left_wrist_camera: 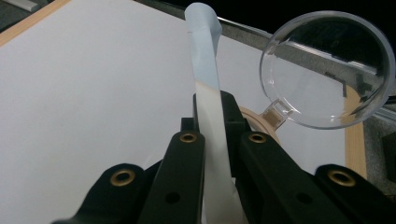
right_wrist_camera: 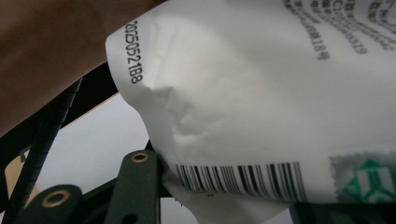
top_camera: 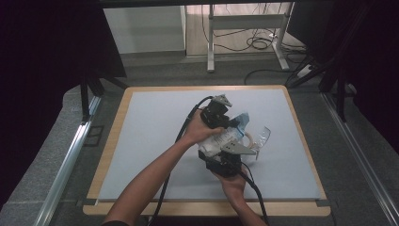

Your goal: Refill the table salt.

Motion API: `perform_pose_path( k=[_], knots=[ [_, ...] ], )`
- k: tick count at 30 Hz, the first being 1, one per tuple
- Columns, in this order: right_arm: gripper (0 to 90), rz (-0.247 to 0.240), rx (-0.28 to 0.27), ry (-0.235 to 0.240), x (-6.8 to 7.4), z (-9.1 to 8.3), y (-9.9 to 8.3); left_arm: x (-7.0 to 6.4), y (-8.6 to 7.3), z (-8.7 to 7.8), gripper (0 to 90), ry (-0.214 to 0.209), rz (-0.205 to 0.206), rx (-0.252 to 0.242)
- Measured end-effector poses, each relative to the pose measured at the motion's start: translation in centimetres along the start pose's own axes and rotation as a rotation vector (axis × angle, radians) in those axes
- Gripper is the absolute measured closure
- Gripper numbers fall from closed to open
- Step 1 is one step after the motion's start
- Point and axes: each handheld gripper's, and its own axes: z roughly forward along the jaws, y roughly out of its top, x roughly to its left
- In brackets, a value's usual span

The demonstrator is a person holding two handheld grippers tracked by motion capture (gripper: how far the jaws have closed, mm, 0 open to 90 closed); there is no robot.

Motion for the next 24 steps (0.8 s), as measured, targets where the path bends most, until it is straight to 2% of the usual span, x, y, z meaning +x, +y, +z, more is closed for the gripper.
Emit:
perform_pose_path(
  k=[19, 24],
  knots=[
    [59.2, -0.004, -0.004, 0.011, 0.11, -0.09, -0.08, 0.05, -0.15, -0.16, 89.7, -0.002, 0.004, 0.005],
    [59.4, -0.009, -0.008, 0.018, 0.09, -0.27, -0.05, 0.16, -0.16, -0.24, 89.6, -0.013, -0.008, 0.003]
  ],
)
